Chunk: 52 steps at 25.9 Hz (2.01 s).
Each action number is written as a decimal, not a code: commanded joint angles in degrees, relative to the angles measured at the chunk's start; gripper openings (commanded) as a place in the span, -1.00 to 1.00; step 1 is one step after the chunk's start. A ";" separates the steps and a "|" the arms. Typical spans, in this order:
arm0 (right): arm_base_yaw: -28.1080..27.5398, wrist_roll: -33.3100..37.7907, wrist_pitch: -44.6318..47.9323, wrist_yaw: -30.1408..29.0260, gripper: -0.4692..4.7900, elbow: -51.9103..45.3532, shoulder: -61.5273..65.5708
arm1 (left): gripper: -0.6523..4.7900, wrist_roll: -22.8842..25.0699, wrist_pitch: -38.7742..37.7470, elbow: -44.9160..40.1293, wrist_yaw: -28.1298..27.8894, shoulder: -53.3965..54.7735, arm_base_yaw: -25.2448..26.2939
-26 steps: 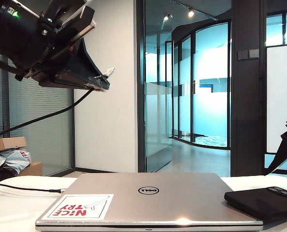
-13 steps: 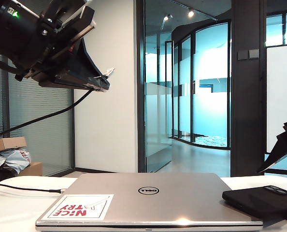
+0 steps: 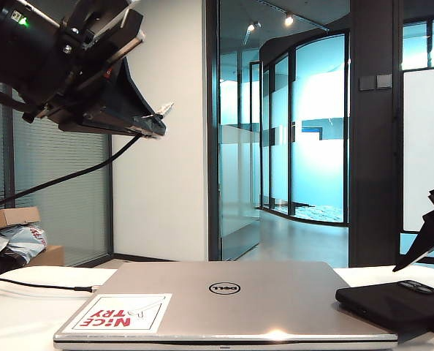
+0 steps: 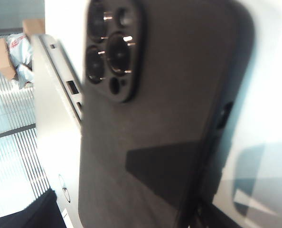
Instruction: Pick up the charging cable and the phone, plug the charging cable into the charging port on the phone, and finally place them back on the table.
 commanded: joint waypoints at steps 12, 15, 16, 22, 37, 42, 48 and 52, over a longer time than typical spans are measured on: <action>0.09 -0.07 -1.49 1.18 -0.42 -0.11 0.15 | -0.78 0.07 -0.17 0.17 0.15 -0.09 -0.04; 0.09 -0.07 -1.49 1.36 -0.55 -0.11 0.15 | -0.78 0.07 -0.24 0.17 0.15 -0.09 -0.04; 0.09 -0.07 -1.49 1.38 -0.62 -0.11 0.15 | -0.78 0.07 -0.26 0.17 0.15 -0.09 -0.04; 0.07 -0.07 -1.46 2.03 -0.84 -0.11 0.15 | -0.78 0.07 -0.61 0.17 0.15 -0.09 -0.04; 0.09 -0.33 -1.38 1.53 -0.84 -0.11 -6.12 | -0.78 0.07 -1.40 0.17 0.15 -0.09 -0.04; 0.07 -0.35 -6.21 1.73 -0.84 -0.09 -14.19 | -0.78 0.07 -1.38 0.17 0.15 -0.09 -0.04; 0.07 -7.02 -21.07 3.37 -0.84 1.03 -27.06 | -0.78 0.07 -1.38 0.17 0.15 -0.09 -0.04; 0.09 -20.26 -43.91 7.76 -0.84 7.72 -34.51 | -0.78 0.07 -1.38 0.17 0.15 -0.09 -0.04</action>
